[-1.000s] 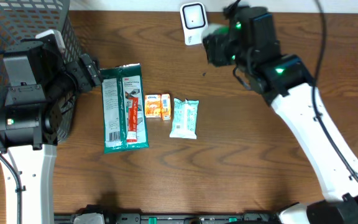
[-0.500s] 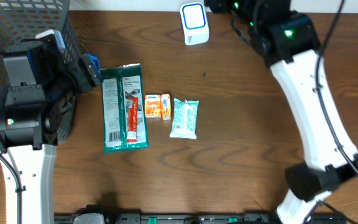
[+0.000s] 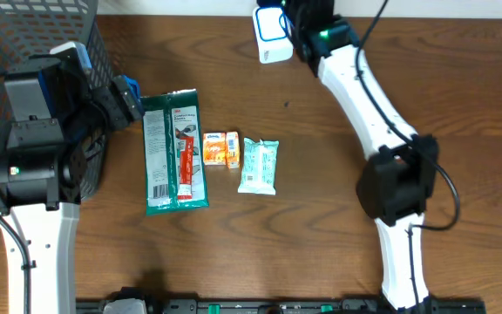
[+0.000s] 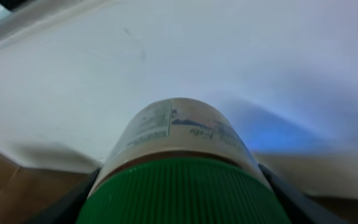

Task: Scan the item barcode
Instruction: 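Lift the jar and carry it up to the white barcode scanner, then hold the jar label in front of the scanner window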

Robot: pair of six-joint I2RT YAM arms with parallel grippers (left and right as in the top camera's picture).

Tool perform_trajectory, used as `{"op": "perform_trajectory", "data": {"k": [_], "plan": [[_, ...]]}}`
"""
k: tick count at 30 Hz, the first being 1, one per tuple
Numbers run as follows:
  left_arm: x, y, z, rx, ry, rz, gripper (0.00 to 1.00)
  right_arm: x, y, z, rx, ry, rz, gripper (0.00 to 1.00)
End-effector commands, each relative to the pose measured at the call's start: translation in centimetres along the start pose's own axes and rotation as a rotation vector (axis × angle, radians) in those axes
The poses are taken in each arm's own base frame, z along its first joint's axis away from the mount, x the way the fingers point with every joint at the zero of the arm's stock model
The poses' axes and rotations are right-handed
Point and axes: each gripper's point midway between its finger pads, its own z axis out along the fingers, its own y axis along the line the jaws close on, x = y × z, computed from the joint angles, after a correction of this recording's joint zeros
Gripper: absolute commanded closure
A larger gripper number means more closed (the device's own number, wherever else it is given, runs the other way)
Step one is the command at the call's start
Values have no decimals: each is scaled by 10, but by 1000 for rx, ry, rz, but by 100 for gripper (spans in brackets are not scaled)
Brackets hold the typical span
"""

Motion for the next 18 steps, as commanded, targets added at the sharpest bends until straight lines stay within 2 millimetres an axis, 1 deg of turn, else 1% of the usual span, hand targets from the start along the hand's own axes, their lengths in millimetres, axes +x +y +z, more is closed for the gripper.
{"op": "perform_trajectory", "data": {"k": [1,5,8,13,18], "plan": [[-2,0,-1,3,-4,10,13,-1,-14,13,40,-57,18,99],[-2,0,-1,3,-4,10,13,23,-31,35,30,-62,41,99],[-2,0,-1,3,-4,10,13,36,-40,45,21,-64,79,99],[-2,0,-1,3,-4,10,13,57,-57,56,41,-41,86,99],[-2,0,-1,3,-4,10,13,69,-71,60,61,-16,89,99]]}}
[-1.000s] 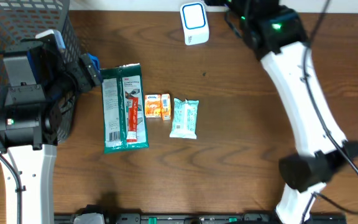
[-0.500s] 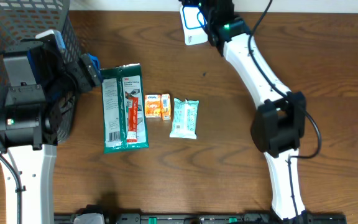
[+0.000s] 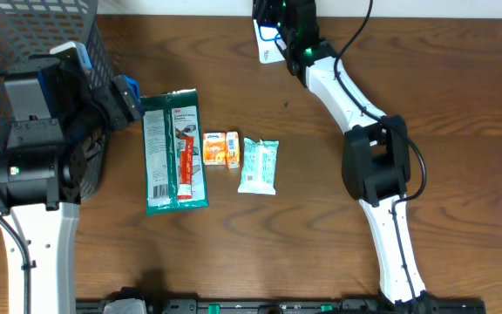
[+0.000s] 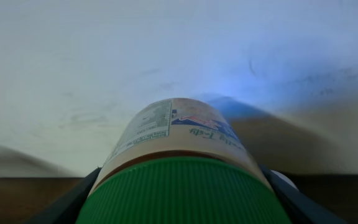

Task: Scan the item barcode
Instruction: 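Hold the jar label in front of the scanner window, then carry the jar to the table's right side and release it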

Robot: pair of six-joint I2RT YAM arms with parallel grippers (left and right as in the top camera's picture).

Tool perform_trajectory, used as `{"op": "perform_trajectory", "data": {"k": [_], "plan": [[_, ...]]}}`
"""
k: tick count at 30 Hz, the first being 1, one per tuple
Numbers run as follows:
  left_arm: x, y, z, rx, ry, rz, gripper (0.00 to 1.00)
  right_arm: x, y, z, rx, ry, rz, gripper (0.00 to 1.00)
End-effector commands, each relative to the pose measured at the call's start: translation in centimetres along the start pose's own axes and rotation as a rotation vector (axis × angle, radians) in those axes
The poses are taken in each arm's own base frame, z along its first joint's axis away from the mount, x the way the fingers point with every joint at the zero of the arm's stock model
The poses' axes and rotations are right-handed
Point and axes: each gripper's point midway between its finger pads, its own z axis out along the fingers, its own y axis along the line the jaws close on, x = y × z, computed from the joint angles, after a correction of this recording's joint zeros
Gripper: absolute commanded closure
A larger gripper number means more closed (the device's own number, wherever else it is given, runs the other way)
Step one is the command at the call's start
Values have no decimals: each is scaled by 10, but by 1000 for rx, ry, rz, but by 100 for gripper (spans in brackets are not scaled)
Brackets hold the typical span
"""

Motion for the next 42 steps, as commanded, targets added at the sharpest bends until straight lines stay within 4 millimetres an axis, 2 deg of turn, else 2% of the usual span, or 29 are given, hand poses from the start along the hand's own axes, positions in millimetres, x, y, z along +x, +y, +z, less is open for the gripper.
{"op": "perform_trajectory", "data": {"k": [1,9,16,20,23,28,30,32,34,37,39,42], "plan": [[-2,0,-1,3,-4,10,13,-10,-7,1,6,-20,18,99],[-2,0,-1,3,-4,10,13,-14,-12,1,9,-31,39,99],[-2,0,-1,3,-4,10,13,-20,-21,1,15,-42,253,99],[-2,0,-1,3,-4,10,13,-22,-10,0,-60,-19,266,99],[-2,0,-1,3,-4,10,13,-36,4,-10,-154,22,261,99],[-2,0,-1,3,-4,10,13,-84,1,-49,-115,55,219,99],[-2,0,-1,3,-4,10,13,-102,3,-76,-96,94,161,99],[-2,0,-1,3,-4,10,13,-111,1,-102,-59,148,112,99],[-2,0,-1,3,-4,10,13,-113,-8,-137,3,235,43,99],[-2,0,-1,3,-4,10,13,-114,-28,-176,82,326,-53,99],[-2,0,-1,3,-4,10,13,-107,-49,-199,156,403,-105,99],[-2,0,-1,3,-4,10,13,-87,-90,-228,277,549,-149,99]]}}
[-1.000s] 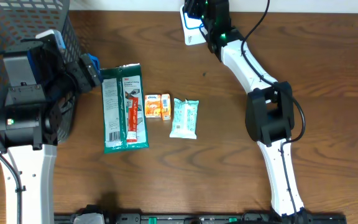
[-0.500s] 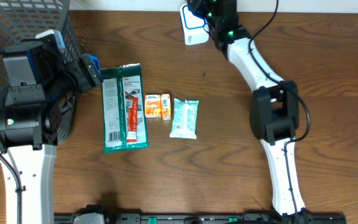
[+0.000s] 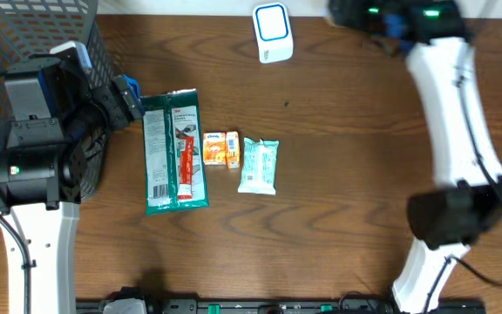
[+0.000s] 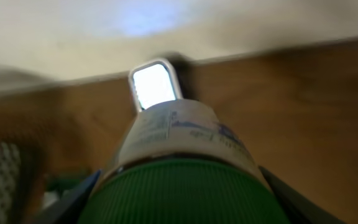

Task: Scan the item barcode
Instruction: 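Carry the jar to the table's right side and release it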

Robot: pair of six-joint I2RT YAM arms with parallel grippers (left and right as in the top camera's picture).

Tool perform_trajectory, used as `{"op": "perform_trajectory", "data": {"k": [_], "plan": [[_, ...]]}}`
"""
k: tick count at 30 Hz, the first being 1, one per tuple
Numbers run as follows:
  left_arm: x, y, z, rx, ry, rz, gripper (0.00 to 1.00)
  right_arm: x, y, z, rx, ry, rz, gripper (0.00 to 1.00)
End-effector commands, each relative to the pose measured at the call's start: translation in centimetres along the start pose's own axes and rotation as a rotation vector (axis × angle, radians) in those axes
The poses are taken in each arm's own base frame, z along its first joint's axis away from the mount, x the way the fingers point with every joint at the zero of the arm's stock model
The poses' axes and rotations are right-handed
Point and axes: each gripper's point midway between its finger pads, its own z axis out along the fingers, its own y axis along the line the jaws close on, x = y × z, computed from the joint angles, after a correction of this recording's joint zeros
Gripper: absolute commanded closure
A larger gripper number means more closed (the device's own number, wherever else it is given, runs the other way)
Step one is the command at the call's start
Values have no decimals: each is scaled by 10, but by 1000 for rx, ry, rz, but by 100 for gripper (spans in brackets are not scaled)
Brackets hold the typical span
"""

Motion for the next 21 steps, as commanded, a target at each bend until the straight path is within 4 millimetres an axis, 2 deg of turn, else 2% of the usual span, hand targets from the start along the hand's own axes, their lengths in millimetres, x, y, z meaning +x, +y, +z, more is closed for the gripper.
{"op": "perform_trajectory", "data": {"k": [1,4,5,6,7,13,21], "plan": [[-2,0,-2,4,-5,10,13,24,-55,0,149,125,-132,99],[-2,0,-2,4,-5,10,13,61,-104,0,261,292,-118,99],[-2,0,-2,4,-5,10,13,67,-113,1,277,315,-106,99],[-2,0,-2,4,-5,10,13,84,-133,6,300,366,-70,99],[-2,0,-2,4,-5,10,13,91,-145,9,311,386,-50,99],[-2,0,-2,4,-5,10,13,125,-205,18,370,445,82,99],[-2,0,-2,4,-5,10,13,171,-279,20,436,478,228,99]]}}
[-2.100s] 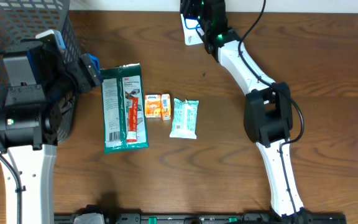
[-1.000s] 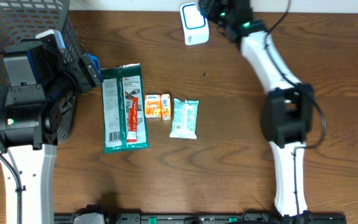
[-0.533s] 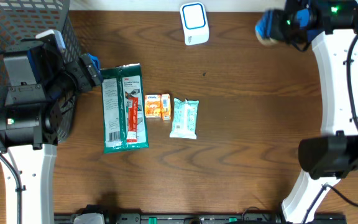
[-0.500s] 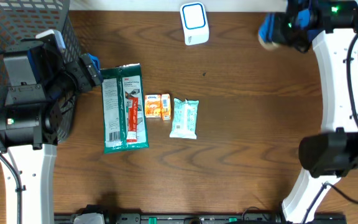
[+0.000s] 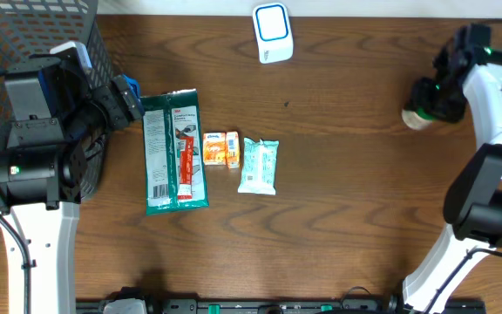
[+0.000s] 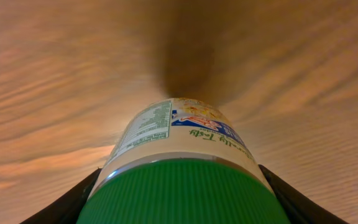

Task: Scan the item barcode
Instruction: 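Carry the jar to the table's right side and release it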

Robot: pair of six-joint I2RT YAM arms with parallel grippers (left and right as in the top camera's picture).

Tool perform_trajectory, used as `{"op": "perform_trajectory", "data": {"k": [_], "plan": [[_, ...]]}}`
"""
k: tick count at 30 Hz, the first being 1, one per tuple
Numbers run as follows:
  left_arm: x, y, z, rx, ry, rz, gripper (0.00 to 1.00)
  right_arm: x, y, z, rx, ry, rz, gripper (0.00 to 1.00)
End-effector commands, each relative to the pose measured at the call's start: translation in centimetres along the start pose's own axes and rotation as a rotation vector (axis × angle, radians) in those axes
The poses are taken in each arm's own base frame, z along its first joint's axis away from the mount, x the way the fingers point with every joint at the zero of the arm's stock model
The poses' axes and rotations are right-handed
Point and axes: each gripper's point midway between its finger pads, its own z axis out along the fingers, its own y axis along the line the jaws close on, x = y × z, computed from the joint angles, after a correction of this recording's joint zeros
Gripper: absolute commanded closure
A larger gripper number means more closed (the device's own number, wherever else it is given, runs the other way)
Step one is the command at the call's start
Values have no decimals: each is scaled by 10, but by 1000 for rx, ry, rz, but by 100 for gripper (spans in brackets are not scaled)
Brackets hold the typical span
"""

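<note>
A jar (image 6: 179,134) with a ribbed green lid and a white printed label sits between the fingers of my right gripper (image 6: 179,208), which is shut on it. Overhead, that right gripper (image 5: 423,106) is at the table's right side, and the jar (image 5: 415,116) points down towards the wood. The white barcode scanner (image 5: 271,33) stands at the back middle, well left of the jar. My left gripper (image 5: 127,92) hangs by the top left corner of the green packet (image 5: 174,150). Its jaws cannot be made out.
A small orange box (image 5: 220,148) and a teal tissue pack (image 5: 258,166) lie right of the green packet. A dark mesh basket (image 5: 33,35) fills the back left corner behind my left arm. Brown wooden table (image 5: 338,192) lies under everything.
My right gripper, still holding the jar, has gone from the back edge just right of the scanner to the table's right side. The jar now faces bare wood instead of the scanner.
At first my right gripper held the jar at the back by the scanner, facing the white wall, and it was still there a moment later. Then it was right of the scanner with the scanner's face in view. Now it is far right over the table. My left arm stayed put.
</note>
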Motion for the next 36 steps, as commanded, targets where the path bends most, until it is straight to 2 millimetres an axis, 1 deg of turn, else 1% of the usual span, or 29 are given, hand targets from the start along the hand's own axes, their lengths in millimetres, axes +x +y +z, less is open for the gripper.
{"op": "perform_trajectory", "data": {"k": [1,5,6,7,8,9,10,11,12,13,14,15,17,20,23,25,27,28,29,32,34,36], "plan": [[-2,0,-2,4,-6,10,13,9,-28,10,16,10,54,99],[-2,0,-2,4,-6,10,13,18,-53,24,26,21,107,97],[-2,0,-2,4,-6,10,13,20,-56,26,27,23,115,96],[-2,0,-2,4,-6,10,13,21,-60,28,29,23,123,90],[-2,0,-2,4,-6,10,13,22,-63,29,30,24,131,80],[-2,0,-2,4,-6,10,13,23,-66,31,31,23,137,75],[-2,0,-2,4,-6,10,13,23,-67,31,31,22,139,67],[-2,0,-2,4,-6,10,13,23,-69,31,32,22,142,44],[-2,0,-2,4,-6,10,13,23,-69,31,32,21,144,24],[-2,0,-2,4,-6,10,13,23,-69,31,32,22,144,9],[-2,0,-2,4,-6,10,13,23,-69,31,32,22,144,2],[-2,0,-2,4,-6,10,13,23,-69,31,32,23,144,1],[-2,0,-2,4,-6,10,13,22,-69,30,32,20,143,1],[-2,0,-2,4,-6,10,13,17,-68,20,32,12,142,1],[-2,0,-2,4,-6,10,13,8,-67,1,31,-7,141,1],[-2,0,-2,4,-6,10,13,0,-64,-19,30,-25,137,1],[-2,0,-2,4,-6,10,13,-7,-58,-41,28,-43,126,1],[-2,0,-2,4,-6,10,13,-9,-54,-49,27,-49,119,1],[-2,0,-2,4,-6,10,13,-10,-49,-58,24,-56,108,1],[-2,0,-2,4,-6,10,13,-10,-29,-76,14,-68,93,1],[-2,0,-2,4,-6,10,13,-6,-12,-82,-6,-67,79,1],[-2,0,-2,4,-6,10,13,1,16,-82,-54,-44,33,1]]}}
